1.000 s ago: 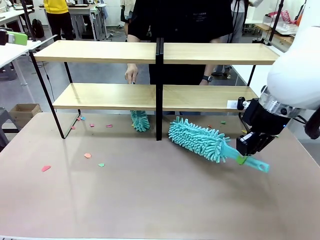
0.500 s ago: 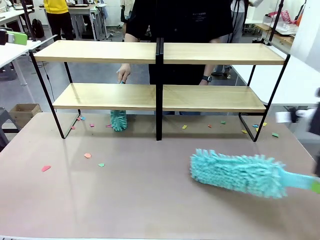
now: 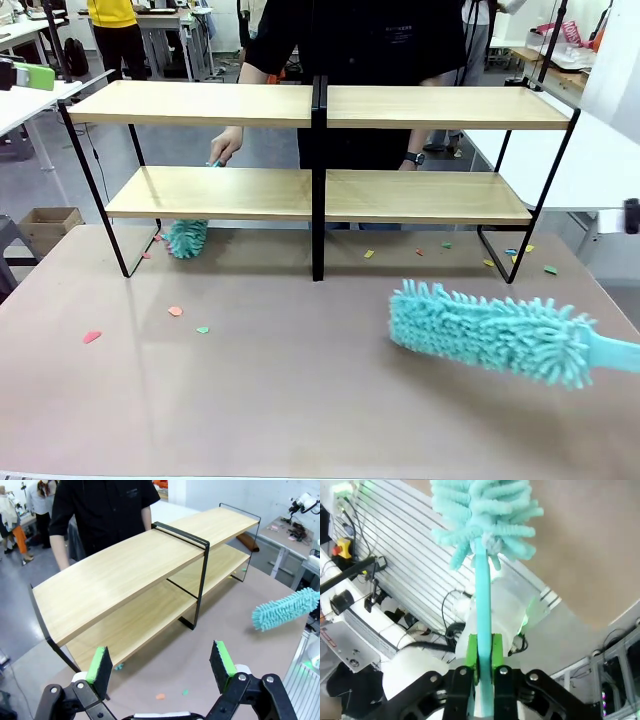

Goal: Clean the shelves.
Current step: Clean another randomly selected level of the Shelf with the Duster.

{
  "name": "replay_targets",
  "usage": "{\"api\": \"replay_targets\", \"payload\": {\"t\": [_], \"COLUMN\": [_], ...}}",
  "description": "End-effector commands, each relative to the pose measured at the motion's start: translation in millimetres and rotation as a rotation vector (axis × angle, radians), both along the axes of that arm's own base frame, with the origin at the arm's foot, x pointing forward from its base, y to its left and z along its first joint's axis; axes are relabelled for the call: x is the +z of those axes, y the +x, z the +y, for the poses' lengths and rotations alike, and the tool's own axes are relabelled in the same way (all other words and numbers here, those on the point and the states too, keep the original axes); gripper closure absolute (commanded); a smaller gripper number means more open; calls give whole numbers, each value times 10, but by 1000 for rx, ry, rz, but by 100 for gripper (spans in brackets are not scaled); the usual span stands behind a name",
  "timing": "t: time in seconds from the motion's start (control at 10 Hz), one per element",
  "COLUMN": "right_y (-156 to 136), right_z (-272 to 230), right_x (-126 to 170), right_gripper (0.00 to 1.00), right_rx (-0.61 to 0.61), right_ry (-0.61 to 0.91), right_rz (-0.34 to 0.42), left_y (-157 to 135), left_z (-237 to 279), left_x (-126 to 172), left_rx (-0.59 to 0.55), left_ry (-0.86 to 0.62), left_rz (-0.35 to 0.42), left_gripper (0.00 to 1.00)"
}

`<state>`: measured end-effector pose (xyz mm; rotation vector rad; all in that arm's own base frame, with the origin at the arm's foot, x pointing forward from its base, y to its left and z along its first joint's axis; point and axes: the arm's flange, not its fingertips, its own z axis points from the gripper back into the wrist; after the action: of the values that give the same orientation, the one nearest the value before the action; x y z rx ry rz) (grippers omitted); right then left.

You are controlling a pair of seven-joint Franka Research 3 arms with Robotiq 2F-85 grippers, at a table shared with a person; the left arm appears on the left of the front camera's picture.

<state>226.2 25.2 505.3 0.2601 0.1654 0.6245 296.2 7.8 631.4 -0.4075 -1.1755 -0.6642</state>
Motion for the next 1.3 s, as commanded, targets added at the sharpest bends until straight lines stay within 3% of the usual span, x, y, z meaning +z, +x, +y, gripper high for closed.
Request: {"api": "replay_targets", "payload": {"t": [0.0,0.3,0.6,1.0,1.2], "right_y": [335,815,1185,1504,1518], "right_z": [402,687,990,1191,1131], "right_x": [-455,-641,-932,-1232,-1311], "right_gripper": [88,88,88,88,88], "right_rx": [37,-53,-165,-288,-425], "right_ry": [22,22,81,129,34], "right_rz": [-39,-49,-130,-143,-185], "left_y": [22,22,22,22,22], "left_z": [1,1,1,1,1], "left_x": [-16,-16,-16,-16,-16], "left_rx": [-5,-5,-5,-5,-5], "left_ry": [-8,-8,-8,-8,-8], "left_rz": [1,1,1,1,1], "left_gripper": [0,0,0,0,0]}}
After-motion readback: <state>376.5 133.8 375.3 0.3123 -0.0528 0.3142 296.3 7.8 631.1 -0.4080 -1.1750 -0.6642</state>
